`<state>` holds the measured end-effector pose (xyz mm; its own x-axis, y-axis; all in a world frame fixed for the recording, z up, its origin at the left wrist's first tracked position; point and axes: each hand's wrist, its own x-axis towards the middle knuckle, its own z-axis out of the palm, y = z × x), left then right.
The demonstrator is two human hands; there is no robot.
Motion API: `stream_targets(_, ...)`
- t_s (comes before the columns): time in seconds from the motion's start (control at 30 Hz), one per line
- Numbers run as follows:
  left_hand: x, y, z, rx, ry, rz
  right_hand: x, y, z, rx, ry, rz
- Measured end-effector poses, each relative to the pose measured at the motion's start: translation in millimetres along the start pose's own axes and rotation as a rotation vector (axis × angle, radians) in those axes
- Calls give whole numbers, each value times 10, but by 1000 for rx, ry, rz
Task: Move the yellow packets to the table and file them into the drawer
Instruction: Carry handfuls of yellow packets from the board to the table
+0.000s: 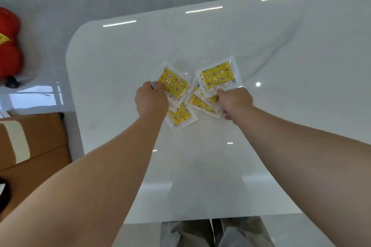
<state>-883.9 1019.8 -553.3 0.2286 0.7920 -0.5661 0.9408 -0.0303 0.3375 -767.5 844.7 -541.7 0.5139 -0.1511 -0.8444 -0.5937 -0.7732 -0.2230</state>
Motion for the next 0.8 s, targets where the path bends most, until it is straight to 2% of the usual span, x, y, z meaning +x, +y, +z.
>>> stream_targets(0.13,-148,49,-237,113,-34,-57,-205,-39,-115,-228,-40,-20)
stream_targets(0.3,-609,-1,-652,58,-83,-61,-711,-49,-261,-243,-116,22)
stream_targets(0.6,-1974,-248,-1608,-311,-222,-141,-2260,-10,-362,11,-277,-114)
stream_targets(0.8,-2858,-857,-2316,-553,-181,-237,-3394,177,-31,-49,-401,-252)
